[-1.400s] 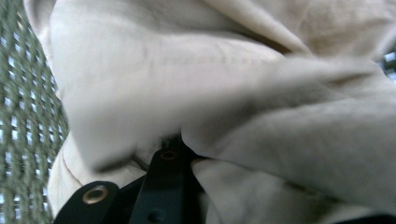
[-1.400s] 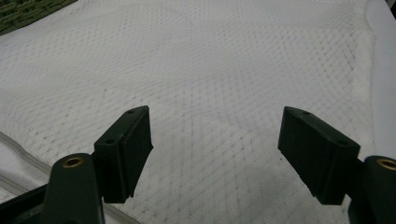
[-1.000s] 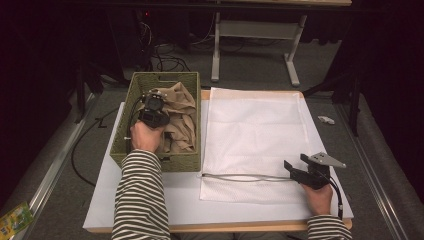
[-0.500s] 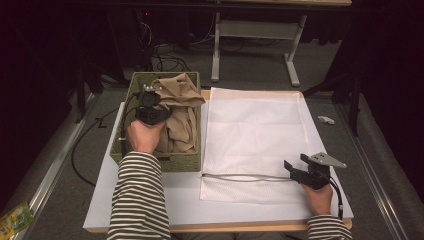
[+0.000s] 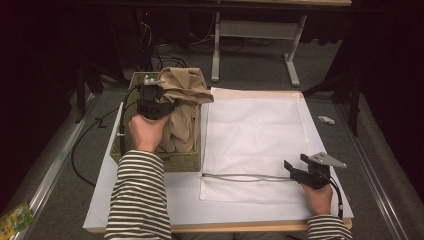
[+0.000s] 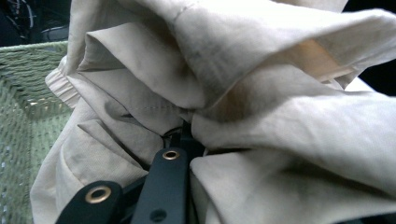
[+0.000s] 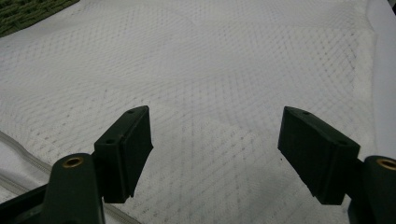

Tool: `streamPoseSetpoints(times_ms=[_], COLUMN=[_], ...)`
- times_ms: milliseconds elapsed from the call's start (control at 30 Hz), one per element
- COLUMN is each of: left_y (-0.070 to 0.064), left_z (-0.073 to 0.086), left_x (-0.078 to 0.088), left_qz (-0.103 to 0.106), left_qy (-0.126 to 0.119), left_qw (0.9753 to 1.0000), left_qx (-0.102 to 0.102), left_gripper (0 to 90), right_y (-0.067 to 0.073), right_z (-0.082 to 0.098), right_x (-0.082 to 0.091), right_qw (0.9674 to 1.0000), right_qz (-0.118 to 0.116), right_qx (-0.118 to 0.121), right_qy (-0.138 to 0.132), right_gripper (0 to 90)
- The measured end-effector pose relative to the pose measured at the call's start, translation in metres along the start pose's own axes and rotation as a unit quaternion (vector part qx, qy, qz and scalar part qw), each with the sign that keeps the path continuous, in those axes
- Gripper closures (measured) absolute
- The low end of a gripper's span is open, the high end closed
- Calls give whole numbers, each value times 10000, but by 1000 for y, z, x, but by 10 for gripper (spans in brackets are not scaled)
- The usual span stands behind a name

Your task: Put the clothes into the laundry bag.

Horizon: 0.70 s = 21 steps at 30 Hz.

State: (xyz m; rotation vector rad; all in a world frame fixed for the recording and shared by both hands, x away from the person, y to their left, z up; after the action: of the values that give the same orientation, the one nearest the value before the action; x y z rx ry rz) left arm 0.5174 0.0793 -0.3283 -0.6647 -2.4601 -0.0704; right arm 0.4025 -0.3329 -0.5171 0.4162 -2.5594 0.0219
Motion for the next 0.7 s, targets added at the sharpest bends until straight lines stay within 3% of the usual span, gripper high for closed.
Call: streamPoseSetpoints(times_ms=[333,700], left_y=[-26,-53], left_z=[-24,-44], left_x=[17,34], left_qz=[263,658], left_qy=[-275,-578], left_qw=[9990,9958], left_qx=[-242,-253], left_gripper=[760,765], right_y=[0,0], right_z=[0,0], right_x=[0,0], right_qw=[10000,10000], right_qz=[-10,-2], right_qx=[8,-3], right_qy=[-3,-6], right_gripper=[259,258])
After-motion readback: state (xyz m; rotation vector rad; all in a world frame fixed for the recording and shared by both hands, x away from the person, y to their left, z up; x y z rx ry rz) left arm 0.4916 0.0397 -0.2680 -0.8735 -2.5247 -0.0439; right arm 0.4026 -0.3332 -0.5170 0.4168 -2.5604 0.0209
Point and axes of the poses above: each handheld gripper's, and its own axes: x roughly backward along the jaws, z roughly out of its underside, y roughly to its left, the point moved 8 cm from there along -x, roughly forward along the jaws, and after that the axes turned 2 degrees about -x, right-handed, at the moved point
